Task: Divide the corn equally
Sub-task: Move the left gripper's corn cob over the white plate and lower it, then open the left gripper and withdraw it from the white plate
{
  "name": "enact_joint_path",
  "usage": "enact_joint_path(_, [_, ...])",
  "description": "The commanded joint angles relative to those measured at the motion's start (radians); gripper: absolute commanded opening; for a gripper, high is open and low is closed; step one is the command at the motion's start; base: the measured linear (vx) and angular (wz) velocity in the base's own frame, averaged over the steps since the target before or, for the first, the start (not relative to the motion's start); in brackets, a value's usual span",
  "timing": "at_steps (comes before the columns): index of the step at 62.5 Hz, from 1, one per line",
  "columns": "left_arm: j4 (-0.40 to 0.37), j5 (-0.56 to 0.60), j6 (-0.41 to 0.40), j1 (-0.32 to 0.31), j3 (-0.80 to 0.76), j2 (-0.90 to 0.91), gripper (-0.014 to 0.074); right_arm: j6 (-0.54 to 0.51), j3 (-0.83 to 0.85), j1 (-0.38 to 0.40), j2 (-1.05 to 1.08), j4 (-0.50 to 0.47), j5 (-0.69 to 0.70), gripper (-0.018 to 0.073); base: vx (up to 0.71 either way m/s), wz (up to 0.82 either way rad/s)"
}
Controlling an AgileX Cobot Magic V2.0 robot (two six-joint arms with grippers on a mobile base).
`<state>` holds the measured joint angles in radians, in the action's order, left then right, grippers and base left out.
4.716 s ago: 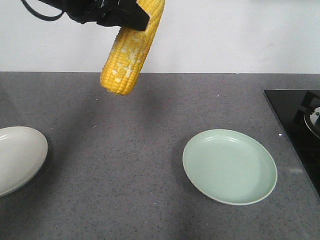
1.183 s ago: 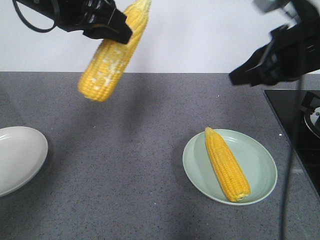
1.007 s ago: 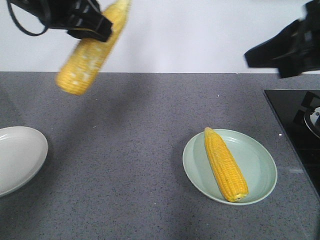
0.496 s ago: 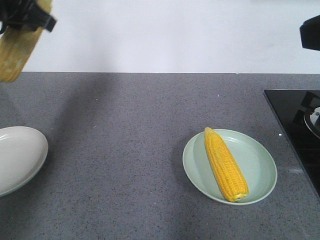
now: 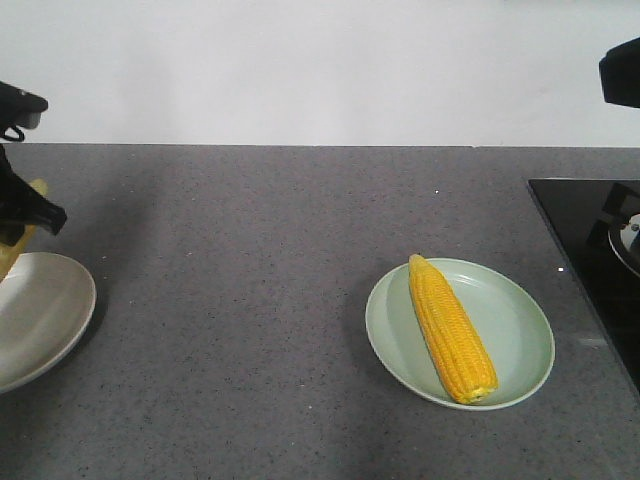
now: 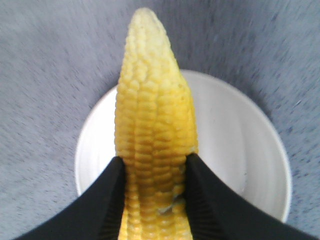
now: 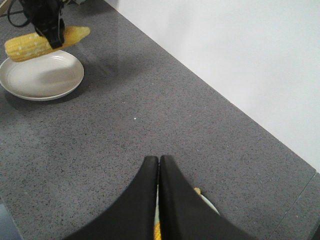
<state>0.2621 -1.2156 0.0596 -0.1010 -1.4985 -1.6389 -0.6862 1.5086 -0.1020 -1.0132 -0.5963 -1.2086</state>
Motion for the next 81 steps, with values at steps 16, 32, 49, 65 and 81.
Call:
enact_joint_path(16, [0.010,0.118,-0.016,0.017,0.083,0.042,-0.0007,-0.003,0.025,-0.001,0.007,-0.029,0.039,-0.0008,0.00,0.00])
enact_joint_path(32, [0.010,0.091,-0.014,0.018,0.083,0.042,0.0013,-0.003,0.025,-0.001,0.007,-0.030,0.028,-0.0008,0.00,0.00])
enact_joint_path(49, [0.010,0.073,-0.017,0.018,0.083,0.042,0.0113,-0.003,0.025,-0.001,0.007,-0.031,0.028,-0.0008,0.00,0.00])
enact_joint_path(65, [0.010,0.068,-0.051,0.018,0.083,0.042,0.0283,-0.001,0.025,-0.001,0.007,-0.031,0.028,-0.0008,0.00,0.00])
enact_joint_path(81, [0.010,0.051,-0.060,0.018,0.083,0.042,0.0374,0.000,0.025,-0.001,0.007,-0.031,0.013,-0.0008,0.00,0.00])
